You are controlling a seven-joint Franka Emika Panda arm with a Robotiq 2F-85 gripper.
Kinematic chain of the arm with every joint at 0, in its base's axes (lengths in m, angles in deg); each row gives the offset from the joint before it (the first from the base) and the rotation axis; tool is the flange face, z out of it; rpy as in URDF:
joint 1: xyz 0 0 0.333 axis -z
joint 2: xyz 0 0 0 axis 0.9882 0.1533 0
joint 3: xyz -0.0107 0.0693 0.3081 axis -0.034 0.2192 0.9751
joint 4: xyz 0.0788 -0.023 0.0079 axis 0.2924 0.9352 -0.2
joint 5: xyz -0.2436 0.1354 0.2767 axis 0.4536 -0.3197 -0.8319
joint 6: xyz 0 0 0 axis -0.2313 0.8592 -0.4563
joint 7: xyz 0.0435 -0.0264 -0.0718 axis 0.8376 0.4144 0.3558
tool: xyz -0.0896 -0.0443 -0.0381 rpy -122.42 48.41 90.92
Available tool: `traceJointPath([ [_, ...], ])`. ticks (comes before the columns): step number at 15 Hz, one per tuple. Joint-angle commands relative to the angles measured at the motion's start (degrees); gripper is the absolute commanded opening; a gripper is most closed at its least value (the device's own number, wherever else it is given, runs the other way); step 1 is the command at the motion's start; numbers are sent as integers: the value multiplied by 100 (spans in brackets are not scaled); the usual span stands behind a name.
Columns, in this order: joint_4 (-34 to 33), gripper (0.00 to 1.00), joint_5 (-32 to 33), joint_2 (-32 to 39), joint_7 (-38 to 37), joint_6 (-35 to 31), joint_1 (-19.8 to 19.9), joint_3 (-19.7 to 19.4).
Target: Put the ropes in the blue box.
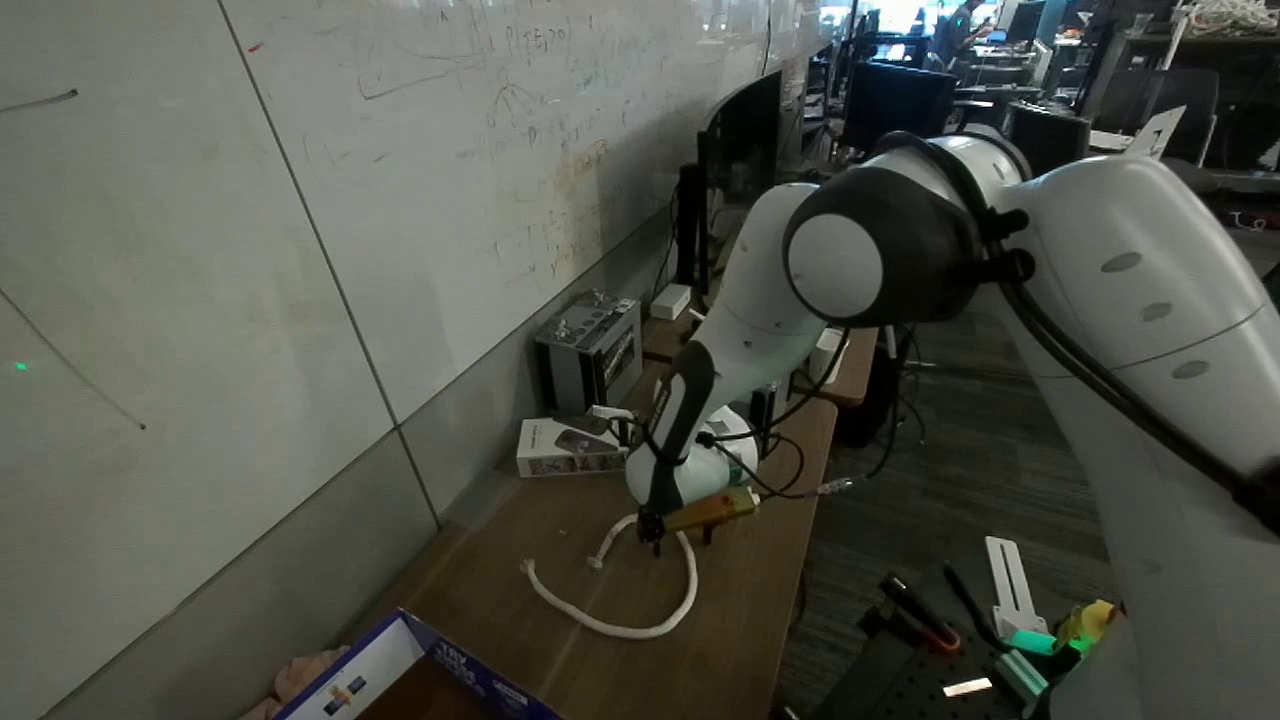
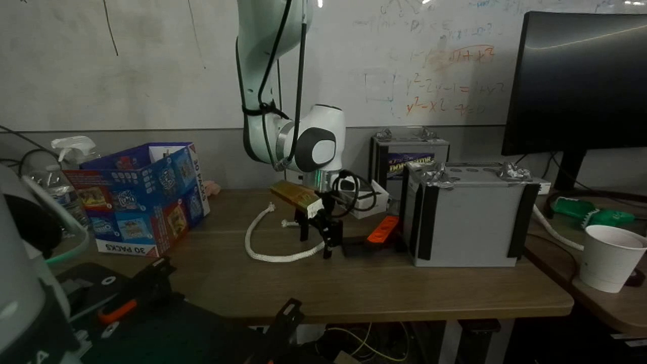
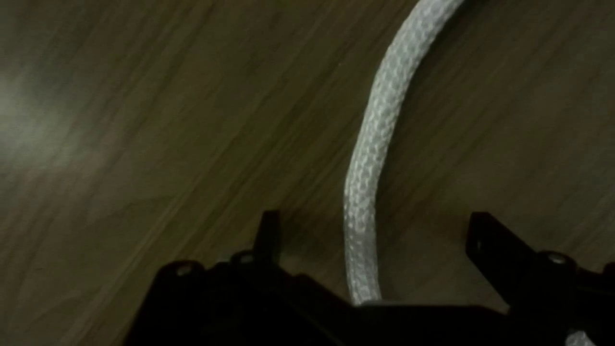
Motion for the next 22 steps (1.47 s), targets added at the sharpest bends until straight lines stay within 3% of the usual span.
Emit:
traceJointPath([
  [1, -32, 100, 122, 66, -234, -156, -260, -203],
  [7, -31, 100, 173, 105, -368, -197, -453, -338],
  [8, -27, 75, 176, 104, -376, -211, -464, -345],
  [9, -21, 74, 179, 96, -388, -216, -478, -352],
  [18, 4, 6, 178, 1, -398, -185, -496, -360],
  [20, 36, 3, 177, -150, -322, -27, -423, -310],
  [22, 141, 7, 157, -477, -163, 173, -277, -186],
])
